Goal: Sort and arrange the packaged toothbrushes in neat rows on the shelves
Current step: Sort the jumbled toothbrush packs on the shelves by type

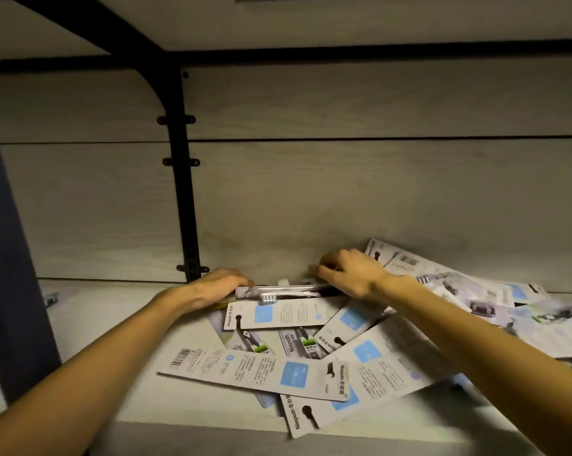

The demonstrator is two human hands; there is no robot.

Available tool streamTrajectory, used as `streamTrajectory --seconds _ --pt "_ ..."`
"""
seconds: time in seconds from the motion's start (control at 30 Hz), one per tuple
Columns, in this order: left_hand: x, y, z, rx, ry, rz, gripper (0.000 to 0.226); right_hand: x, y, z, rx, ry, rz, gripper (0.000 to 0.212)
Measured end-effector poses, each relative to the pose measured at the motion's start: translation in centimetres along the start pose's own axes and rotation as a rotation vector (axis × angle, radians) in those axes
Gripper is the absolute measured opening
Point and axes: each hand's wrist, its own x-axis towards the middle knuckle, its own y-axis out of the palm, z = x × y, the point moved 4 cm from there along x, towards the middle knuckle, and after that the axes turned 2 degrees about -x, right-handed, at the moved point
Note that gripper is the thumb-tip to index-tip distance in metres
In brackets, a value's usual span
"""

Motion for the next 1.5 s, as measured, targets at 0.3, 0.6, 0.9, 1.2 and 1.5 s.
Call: streamTrajectory --seconds 0.3,0.6,0.9,1.2,1.5 --pt "-1.3 -0.3 -0.9 0.152 0.043 0.03 0.033 2.1 0.8 1.0 -0.083 0.049 0.233 0.032" --pt "-1.6 -0.9 -1.8 0.26 0.162 -0.116 0.046 2.2 1.1 1.2 -0.009 0.054 0.244 0.027" --pt "-2.5 -2.7 -1.5 0.195 0.218 -0.371 0.023 1.9 1.0 1.0 0.148 0.063 0.287 0.022" --pt "-3.9 -4.4 -2.8 -0.11 0.244 -0.57 0.023 2.1 0.0 1.4 0.207 0.027 0.031 0.051" --pt "-7.5 -4.1 -5.3 -0.428 0.34 -0.562 0.029 -1.3 -5.0 2.9 0.343 0.033 -0.43 0.034"
